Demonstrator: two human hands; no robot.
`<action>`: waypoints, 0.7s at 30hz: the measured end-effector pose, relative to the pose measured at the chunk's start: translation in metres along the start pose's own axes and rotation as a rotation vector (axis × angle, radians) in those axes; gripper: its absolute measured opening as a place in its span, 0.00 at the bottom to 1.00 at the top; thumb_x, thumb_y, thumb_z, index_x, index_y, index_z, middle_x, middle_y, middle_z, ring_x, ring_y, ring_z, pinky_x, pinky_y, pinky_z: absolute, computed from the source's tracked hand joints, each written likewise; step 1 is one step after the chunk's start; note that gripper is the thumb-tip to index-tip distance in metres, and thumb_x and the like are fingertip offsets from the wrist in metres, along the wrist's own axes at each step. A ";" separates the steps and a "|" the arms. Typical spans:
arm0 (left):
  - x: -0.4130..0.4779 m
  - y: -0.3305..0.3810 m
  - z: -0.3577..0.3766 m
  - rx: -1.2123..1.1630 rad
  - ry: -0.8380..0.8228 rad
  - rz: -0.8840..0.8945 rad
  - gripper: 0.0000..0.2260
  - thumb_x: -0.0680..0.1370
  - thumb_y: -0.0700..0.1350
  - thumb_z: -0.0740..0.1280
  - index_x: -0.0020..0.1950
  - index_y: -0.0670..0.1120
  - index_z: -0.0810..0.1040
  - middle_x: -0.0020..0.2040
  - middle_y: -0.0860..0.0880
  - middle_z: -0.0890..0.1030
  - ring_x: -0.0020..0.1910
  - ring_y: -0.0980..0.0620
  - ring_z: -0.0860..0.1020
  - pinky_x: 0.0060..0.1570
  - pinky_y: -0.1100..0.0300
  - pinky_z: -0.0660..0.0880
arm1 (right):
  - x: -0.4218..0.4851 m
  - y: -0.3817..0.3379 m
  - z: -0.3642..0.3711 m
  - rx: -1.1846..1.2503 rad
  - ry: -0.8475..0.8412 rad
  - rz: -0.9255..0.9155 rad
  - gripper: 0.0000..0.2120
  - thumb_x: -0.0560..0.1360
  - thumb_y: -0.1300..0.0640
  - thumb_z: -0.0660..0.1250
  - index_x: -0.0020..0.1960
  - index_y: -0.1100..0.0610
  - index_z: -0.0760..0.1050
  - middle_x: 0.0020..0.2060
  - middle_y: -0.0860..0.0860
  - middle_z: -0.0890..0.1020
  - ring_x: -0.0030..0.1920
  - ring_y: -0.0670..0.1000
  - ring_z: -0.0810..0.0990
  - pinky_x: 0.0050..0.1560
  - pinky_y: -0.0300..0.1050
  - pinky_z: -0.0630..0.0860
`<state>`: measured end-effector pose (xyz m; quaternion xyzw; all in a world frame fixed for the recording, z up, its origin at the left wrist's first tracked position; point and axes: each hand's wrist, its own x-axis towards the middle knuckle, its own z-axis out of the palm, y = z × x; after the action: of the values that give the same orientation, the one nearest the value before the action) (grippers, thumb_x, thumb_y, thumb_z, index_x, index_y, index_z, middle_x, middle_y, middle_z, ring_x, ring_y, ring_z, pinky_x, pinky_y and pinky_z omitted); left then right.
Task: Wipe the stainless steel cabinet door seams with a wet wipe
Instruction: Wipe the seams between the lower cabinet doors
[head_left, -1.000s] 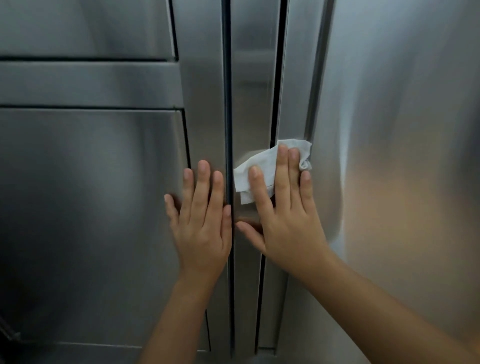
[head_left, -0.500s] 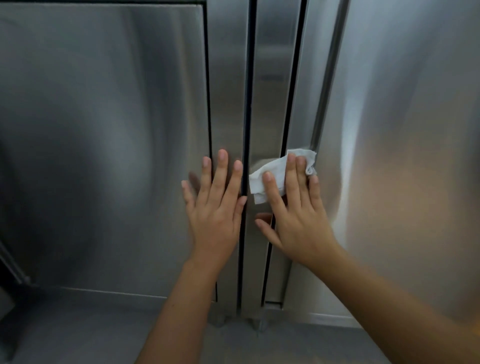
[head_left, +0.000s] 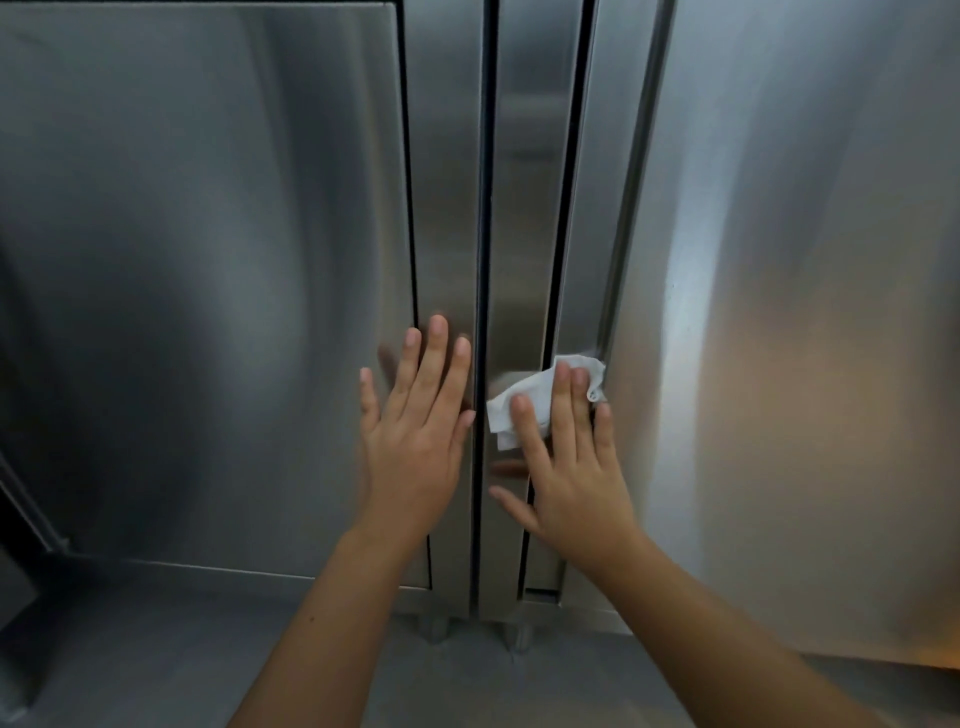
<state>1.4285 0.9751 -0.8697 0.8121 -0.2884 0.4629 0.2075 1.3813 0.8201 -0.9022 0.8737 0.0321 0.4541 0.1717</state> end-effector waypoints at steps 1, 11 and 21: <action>-0.002 0.000 0.000 0.002 -0.013 0.004 0.23 0.78 0.46 0.55 0.72 0.43 0.58 0.72 0.45 0.56 0.74 0.58 0.41 0.67 0.40 0.51 | -0.003 -0.001 0.001 0.004 -0.002 0.000 0.44 0.73 0.34 0.56 0.76 0.61 0.45 0.70 0.69 0.54 0.72 0.67 0.51 0.72 0.58 0.44; -0.011 0.002 0.009 -0.035 -0.034 -0.036 0.24 0.78 0.47 0.54 0.72 0.41 0.55 0.72 0.43 0.54 0.73 0.60 0.37 0.66 0.40 0.49 | 0.033 0.002 -0.003 0.107 0.157 0.123 0.35 0.77 0.37 0.50 0.75 0.59 0.49 0.70 0.67 0.52 0.73 0.64 0.49 0.72 0.58 0.42; -0.047 0.004 0.029 0.022 -0.157 -0.082 0.30 0.78 0.48 0.52 0.74 0.48 0.39 0.71 0.59 0.28 0.72 0.57 0.34 0.69 0.46 0.40 | -0.075 -0.045 0.036 0.161 -0.089 0.152 0.40 0.75 0.38 0.53 0.76 0.57 0.38 0.73 0.66 0.43 0.74 0.61 0.38 0.69 0.60 0.53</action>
<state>1.4248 0.9674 -0.9238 0.8592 -0.2650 0.3923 0.1940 1.3704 0.8368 -0.9944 0.9039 -0.0056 0.4225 0.0672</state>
